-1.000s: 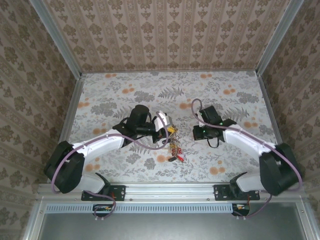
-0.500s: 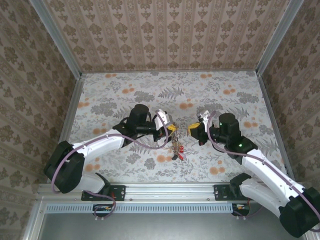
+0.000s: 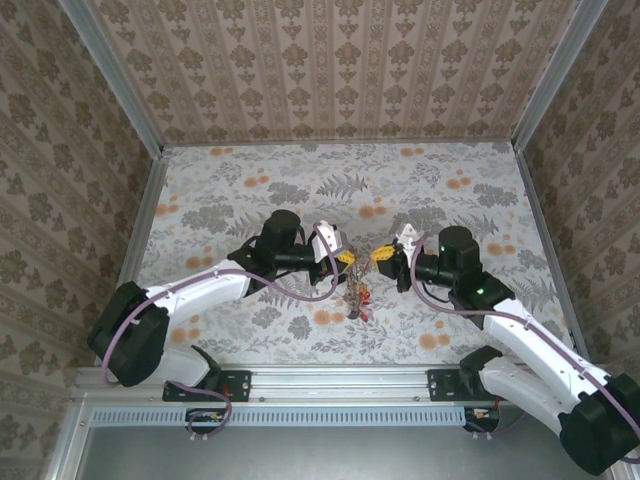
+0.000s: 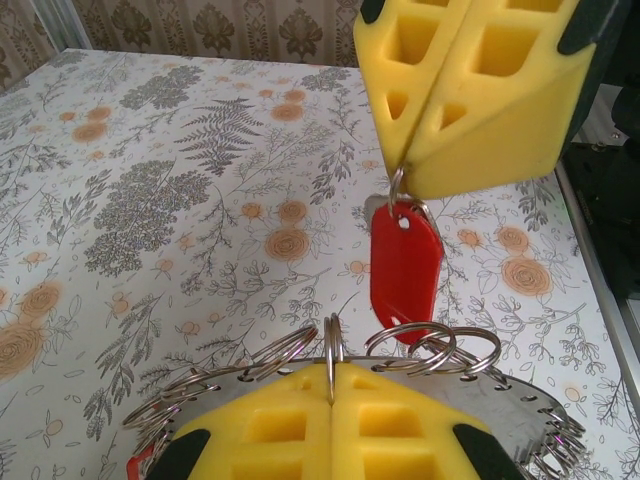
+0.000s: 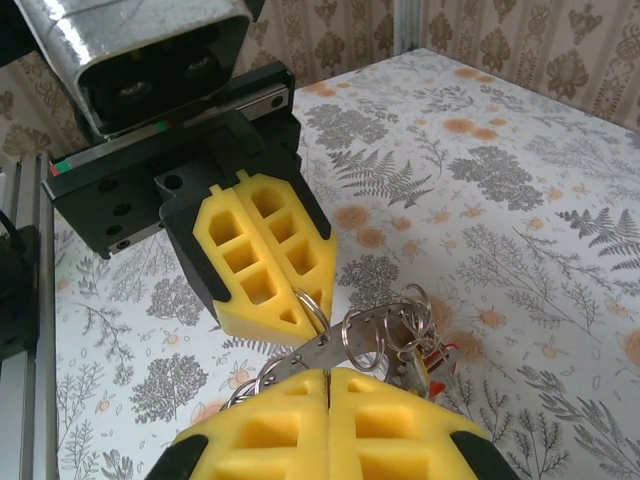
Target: Put the keys on the keyring
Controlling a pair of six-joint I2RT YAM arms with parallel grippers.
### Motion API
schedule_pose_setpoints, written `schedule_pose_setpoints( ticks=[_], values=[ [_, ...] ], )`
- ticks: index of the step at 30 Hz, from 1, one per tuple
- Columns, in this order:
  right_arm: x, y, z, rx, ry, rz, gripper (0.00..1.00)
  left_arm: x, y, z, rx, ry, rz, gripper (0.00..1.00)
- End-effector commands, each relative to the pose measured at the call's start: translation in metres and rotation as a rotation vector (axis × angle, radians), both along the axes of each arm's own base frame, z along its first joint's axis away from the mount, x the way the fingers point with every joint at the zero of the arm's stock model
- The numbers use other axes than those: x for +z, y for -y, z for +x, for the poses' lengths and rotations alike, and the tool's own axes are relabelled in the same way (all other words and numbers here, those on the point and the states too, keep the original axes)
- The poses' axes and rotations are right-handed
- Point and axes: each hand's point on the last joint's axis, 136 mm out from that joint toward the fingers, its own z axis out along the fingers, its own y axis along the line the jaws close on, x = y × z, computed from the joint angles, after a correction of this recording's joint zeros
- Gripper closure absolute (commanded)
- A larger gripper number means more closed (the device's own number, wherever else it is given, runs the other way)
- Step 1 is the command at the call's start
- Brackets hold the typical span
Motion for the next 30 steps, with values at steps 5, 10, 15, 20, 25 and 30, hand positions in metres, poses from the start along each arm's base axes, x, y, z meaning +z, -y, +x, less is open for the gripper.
schedule_pose_setpoints(
  ticks=[5, 10, 15, 20, 25, 30],
  values=[
    [0.017, -0.015, -0.004, 0.098, 0.053, 0.013, 1.00, 0.027, 0.010, -0.001, -0.021, 0.042, -0.067, 1.00],
    [0.014, -0.014, -0.001, 0.082, 0.054, -0.018, 1.00, 0.026, 0.009, 0.000, -0.014, 0.052, -0.057, 1.00],
    [0.013, -0.007, 0.003, 0.036, 0.080, -0.050, 1.00, 0.025, 0.009, 0.000, -0.016, 0.059, -0.055, 1.00],
    [0.017, -0.002, 0.003, 0.019, 0.109, -0.088, 1.00, 0.024, 0.008, -0.001, -0.018, 0.060, -0.049, 1.00],
    [0.020, 0.001, 0.002, 0.019, 0.185, -0.133, 1.00, 0.024, 0.005, 0.004, 0.013, 0.078, -0.036, 1.00],
    [0.025, -0.003, -0.003, 0.050, 0.183, -0.122, 1.00, 0.023, 0.005, 0.005, 0.009, 0.087, -0.022, 1.00]
  ],
)
